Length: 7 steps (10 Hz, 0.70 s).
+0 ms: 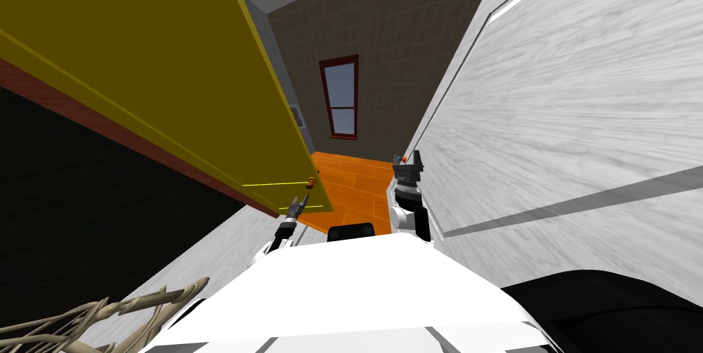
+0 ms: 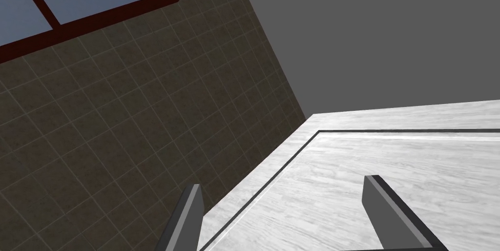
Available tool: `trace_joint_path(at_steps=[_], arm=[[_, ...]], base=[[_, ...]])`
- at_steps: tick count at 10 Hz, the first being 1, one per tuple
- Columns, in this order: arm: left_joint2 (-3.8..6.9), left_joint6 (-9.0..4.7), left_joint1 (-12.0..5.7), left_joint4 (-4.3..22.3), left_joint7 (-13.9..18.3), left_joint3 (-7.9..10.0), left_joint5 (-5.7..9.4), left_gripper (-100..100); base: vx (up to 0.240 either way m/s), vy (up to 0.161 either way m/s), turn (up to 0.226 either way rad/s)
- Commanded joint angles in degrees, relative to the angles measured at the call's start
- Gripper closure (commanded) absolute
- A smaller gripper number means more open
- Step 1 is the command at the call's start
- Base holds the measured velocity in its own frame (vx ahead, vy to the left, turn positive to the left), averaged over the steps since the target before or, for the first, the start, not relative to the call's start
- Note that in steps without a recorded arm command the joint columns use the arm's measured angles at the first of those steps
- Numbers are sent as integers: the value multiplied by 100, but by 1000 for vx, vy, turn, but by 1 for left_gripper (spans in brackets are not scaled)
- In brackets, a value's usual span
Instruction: Push the door open
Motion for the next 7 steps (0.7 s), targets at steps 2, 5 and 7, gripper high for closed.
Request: trace_joint_path(at_steps=[2, 5, 7], arm=[[66, -16, 59, -15, -373, -36, 22, -100], [181, -41, 183, -60, -884, -96, 59, -100], [241, -54, 248, -83, -1172, -128, 79, -100]], base=[[-35, -35, 4], [-34, -32, 1], [-32, -40, 4]])
